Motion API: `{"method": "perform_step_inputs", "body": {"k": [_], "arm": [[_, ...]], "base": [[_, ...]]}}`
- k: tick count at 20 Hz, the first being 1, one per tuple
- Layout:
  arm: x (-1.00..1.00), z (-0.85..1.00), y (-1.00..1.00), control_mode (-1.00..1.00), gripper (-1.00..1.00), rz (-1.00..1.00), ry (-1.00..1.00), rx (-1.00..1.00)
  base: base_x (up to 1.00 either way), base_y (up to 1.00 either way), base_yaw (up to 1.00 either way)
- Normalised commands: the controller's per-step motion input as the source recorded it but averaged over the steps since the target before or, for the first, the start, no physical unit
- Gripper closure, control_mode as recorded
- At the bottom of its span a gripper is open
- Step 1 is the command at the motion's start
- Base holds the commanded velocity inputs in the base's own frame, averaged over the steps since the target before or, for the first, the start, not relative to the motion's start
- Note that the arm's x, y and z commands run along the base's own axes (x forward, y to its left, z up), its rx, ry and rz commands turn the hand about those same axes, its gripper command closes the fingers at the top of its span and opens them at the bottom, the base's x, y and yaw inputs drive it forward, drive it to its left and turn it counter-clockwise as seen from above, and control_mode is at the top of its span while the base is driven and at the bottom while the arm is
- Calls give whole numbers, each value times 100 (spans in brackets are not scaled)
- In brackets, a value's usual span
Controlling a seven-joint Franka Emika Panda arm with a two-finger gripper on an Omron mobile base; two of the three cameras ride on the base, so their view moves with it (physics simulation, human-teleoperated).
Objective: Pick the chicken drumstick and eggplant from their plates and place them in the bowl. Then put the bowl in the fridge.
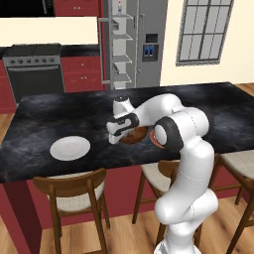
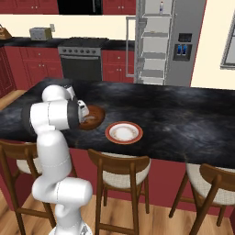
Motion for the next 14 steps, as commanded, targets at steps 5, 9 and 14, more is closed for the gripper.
{"method": "perform_step_inputs", "body": {"k": [5,9,14], "arm": [[-12,-2,-7,-100,-100,0,-4,0],[-3,-12,-3,-100,100,0,-3,0],[-1,-10,-8,-100,100,0,-1,0]], "base": [[0,0,0],[0,0,0],[0,0,0]]}}
